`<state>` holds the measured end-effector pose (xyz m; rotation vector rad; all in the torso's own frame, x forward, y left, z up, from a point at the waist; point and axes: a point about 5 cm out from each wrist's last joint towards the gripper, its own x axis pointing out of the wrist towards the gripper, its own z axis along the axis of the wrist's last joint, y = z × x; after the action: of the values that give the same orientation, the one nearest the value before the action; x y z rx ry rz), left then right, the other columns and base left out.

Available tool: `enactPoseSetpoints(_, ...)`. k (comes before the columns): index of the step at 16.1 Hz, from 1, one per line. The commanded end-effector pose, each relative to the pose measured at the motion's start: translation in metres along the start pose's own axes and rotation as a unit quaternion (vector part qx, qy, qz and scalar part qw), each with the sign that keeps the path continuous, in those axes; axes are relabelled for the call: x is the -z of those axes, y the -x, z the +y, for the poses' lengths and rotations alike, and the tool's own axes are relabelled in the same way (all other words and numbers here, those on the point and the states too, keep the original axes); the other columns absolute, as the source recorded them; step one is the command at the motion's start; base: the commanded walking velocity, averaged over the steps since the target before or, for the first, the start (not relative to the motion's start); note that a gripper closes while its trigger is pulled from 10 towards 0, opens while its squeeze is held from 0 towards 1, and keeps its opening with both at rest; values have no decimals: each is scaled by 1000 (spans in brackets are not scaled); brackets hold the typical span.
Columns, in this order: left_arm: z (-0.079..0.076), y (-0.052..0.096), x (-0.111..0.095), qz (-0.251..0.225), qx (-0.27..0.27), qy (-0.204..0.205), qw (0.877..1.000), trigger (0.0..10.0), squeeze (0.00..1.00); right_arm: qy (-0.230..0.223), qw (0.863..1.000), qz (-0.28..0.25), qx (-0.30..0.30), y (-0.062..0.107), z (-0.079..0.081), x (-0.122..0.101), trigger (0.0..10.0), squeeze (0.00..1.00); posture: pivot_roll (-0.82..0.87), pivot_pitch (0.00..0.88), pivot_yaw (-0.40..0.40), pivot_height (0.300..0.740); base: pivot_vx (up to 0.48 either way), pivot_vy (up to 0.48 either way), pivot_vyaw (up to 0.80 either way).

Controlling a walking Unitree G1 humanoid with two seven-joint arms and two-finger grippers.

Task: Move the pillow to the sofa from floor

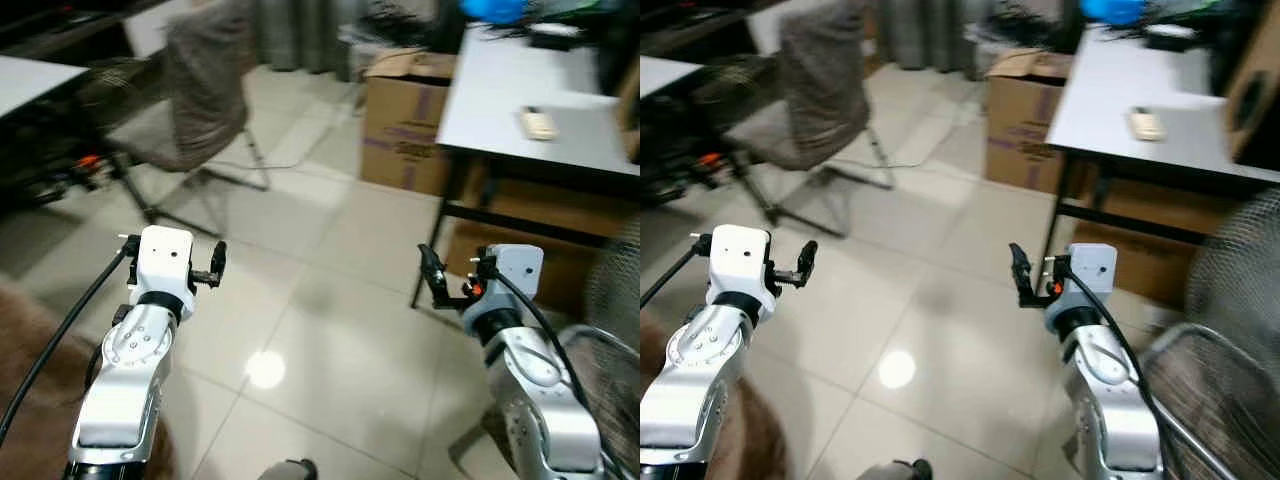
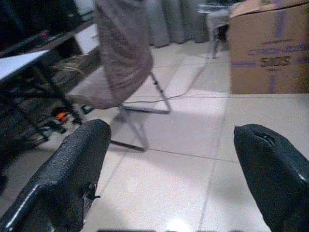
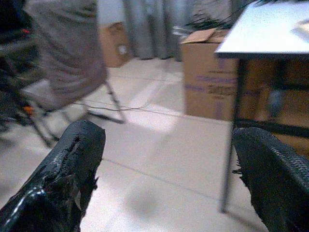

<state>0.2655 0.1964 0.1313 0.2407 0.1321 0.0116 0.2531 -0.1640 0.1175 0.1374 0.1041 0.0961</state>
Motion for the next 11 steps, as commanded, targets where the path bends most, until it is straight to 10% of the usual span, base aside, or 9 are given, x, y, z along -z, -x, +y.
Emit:
enactPoseSetpoints(1,0,-2,-1,-3,2,2,1000,10000,1000,-19,1000,-9,8,0,-2,-2,10000,1000,-32,0,74,740,0,0,788)
enactPoseSetpoints(11,-7,7,6,-5,19,11,1000,10000,1000,22,999,32,38,4,-3,10,10000,1000,-48,0,43,740,0,-96,797)
